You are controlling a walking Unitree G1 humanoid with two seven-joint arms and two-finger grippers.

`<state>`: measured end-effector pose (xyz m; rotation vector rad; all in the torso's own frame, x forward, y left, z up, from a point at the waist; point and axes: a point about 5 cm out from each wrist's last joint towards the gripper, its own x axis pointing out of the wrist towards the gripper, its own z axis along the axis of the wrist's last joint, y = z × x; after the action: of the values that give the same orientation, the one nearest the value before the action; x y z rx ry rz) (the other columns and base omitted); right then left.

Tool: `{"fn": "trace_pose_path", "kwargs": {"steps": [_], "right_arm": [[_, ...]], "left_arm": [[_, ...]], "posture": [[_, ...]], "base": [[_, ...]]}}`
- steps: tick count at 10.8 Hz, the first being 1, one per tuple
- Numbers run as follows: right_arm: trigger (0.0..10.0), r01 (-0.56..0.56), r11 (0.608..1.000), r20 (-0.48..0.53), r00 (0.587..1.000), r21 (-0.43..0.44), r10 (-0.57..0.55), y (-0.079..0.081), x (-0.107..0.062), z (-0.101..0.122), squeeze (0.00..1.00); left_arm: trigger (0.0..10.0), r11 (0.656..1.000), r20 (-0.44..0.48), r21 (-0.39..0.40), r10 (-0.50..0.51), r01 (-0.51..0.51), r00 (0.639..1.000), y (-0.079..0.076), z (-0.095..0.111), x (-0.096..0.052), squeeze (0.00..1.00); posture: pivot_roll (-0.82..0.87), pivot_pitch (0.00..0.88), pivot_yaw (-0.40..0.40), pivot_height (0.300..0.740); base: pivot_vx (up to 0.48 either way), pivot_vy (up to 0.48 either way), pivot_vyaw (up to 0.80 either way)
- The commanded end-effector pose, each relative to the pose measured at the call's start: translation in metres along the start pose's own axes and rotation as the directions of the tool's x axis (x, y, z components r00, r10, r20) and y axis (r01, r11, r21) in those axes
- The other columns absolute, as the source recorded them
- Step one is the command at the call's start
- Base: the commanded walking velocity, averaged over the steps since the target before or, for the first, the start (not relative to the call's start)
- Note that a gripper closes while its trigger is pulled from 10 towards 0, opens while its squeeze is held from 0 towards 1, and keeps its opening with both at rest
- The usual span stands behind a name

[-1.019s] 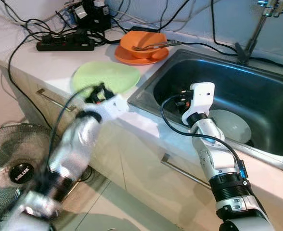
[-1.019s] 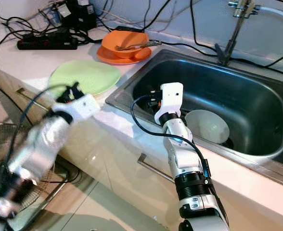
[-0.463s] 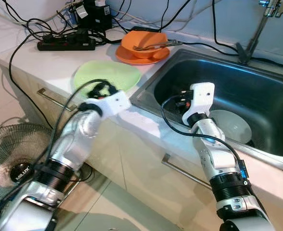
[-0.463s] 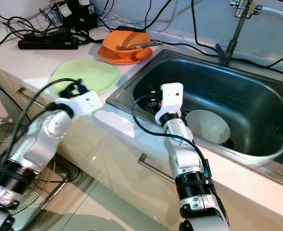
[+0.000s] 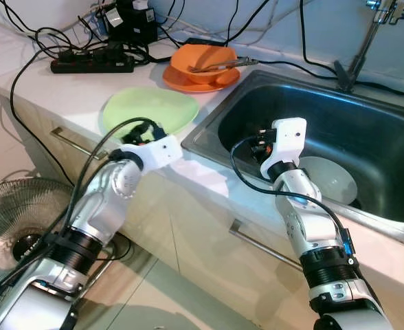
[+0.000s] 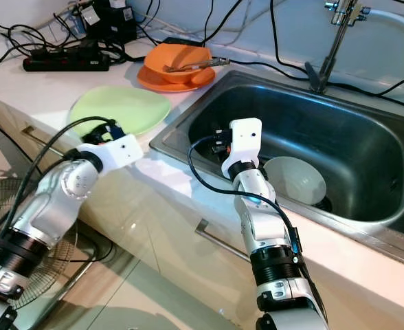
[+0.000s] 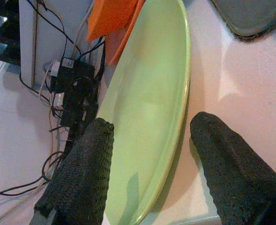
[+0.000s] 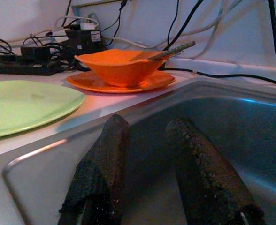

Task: Kitchen organization

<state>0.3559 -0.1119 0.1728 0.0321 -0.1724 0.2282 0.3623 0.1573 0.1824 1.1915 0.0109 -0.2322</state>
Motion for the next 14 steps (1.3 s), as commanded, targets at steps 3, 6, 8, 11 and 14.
{"fn": "trace_pose_path", "kwargs": {"steps": [3,6,8,11,14], "right_arm": [[10.0,0.002,1.0,0.007,1.0,0.004,-0.002,0.0,0.0,0.003,0.0],[10.0,0.001,1.0,0.009,1.0,0.007,-0.001,0.0,0.0,0.004,0.0],[10.0,0.001,1.0,0.009,1.0,0.008,-0.001,0.001,-0.001,0.003,0.0],[10.0,0.013,1.0,0.002,1.0,0.008,-0.013,0.0,-0.005,0.001,0.0],[10.0,0.017,1.0,-0.002,1.0,0.01,-0.017,0.001,-0.008,0.0,0.0]], "left_arm": [[10.0,0.998,-0.115,0.047,-0.026,0.031,0.993,0.002,-0.023,0.0,0.0],[10.0,0.996,-0.233,0.086,0.041,-0.021,0.972,0.021,-0.044,0.001,0.0],[10.0,0.995,-0.25,0.099,0.055,-0.031,0.967,0.027,-0.046,0.005,0.0],[10.0,0.996,-0.181,0.089,-0.006,0.023,0.983,0.009,-0.032,0.016,0.0],[10.0,0.996,-0.087,0.053,-0.062,0.067,0.994,-0.007,-0.014,0.023,0.0]], "posture": [[0.18,0.073,0.013,0.74],[0.18,0.076,0.014,0.74],[0.18,0.077,0.018,0.74],[0.17,0.09,0.021,0.74],[0.16,0.097,0.022,0.74]], "base": [[0.0,0.0,0.0],[0.0,0.0,0.0],[0.0,0.0,0.0],[0.0,0.0,0.0],[0.0,0.0,0.0]]}}
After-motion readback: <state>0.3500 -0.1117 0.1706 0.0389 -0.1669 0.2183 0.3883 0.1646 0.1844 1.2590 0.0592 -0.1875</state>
